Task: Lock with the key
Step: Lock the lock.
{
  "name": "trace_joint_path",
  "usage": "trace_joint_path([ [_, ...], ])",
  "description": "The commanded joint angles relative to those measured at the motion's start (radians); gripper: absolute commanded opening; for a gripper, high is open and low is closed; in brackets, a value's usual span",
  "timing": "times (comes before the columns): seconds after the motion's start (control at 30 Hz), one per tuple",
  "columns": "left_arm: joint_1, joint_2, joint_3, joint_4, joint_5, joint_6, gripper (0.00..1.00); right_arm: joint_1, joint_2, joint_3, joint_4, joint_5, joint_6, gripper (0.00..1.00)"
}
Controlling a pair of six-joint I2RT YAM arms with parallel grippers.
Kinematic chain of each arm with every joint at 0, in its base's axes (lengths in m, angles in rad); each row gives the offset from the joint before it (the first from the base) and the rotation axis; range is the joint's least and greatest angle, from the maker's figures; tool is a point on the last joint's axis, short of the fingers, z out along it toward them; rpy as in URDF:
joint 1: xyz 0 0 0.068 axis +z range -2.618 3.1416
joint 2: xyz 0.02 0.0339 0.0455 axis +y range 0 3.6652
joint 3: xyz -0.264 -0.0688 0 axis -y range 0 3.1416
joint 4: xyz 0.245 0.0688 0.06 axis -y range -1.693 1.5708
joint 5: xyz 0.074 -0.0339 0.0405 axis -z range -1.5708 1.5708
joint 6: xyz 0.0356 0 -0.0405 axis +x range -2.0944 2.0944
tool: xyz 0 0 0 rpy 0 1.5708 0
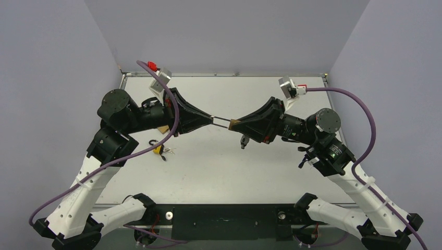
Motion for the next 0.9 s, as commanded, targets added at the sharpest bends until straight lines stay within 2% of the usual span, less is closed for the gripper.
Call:
trace_joint_path([
  [0.0, 0.003, -0.001, 0.031, 0.047, 0.015, 0.003, 0.00, 0.003, -0.007, 0.010, 0.034, -0.001, -0.007, 0.00],
  [0.87, -0.060, -0.014, -0.111, 0.210, 0.000, -0.094, 0.00, 0.036, 0.061, 0.003, 0.131, 0.026, 0.060, 0.00],
])
